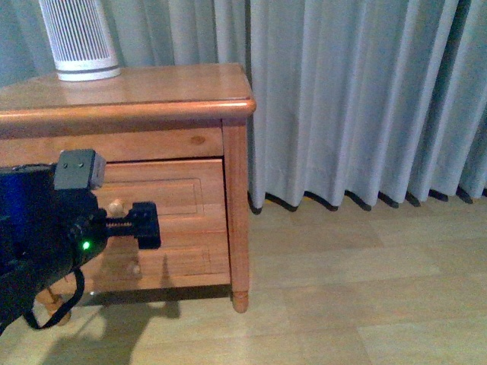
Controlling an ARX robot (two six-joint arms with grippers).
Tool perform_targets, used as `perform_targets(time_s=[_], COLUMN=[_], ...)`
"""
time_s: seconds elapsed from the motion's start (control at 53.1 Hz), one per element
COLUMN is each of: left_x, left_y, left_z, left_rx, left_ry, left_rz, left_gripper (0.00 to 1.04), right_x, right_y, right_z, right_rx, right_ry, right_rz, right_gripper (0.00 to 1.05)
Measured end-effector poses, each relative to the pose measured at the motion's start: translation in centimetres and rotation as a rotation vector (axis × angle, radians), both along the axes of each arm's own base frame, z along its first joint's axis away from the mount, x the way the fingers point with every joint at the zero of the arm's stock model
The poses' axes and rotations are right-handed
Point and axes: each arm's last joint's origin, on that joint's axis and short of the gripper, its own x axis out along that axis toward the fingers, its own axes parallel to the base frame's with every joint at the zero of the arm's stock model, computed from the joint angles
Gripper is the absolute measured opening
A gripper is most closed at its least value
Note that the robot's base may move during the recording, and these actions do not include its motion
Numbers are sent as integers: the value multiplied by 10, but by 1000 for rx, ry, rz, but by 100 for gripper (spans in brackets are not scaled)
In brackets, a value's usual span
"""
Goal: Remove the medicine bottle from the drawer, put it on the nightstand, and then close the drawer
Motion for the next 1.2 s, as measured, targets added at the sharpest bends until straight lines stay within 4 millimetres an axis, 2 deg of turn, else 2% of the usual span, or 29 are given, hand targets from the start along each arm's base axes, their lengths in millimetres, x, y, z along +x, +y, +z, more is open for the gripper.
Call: perform_targets(time_s=[0.226, 0.433, 0.678, 1.205], left_x=[38, 59, 68, 73], left_y=[10, 28, 38, 36], left_z=[-13, -26, -34, -39], left_rx=[14, 5, -12, -37], left_ry=[-12, -4, -2, -3], left_rz=[86, 158, 186, 181], left_gripper=[98, 98, 98, 98], right_x=[0, 0, 0, 0], right_y=[0, 0, 0, 0], right_z=[0, 0, 0, 0], right_rx=[0, 0, 0, 0], right_ry=[0, 0, 0, 0], right_rz=[0, 0, 0, 0], right_gripper=[98, 98, 98, 98])
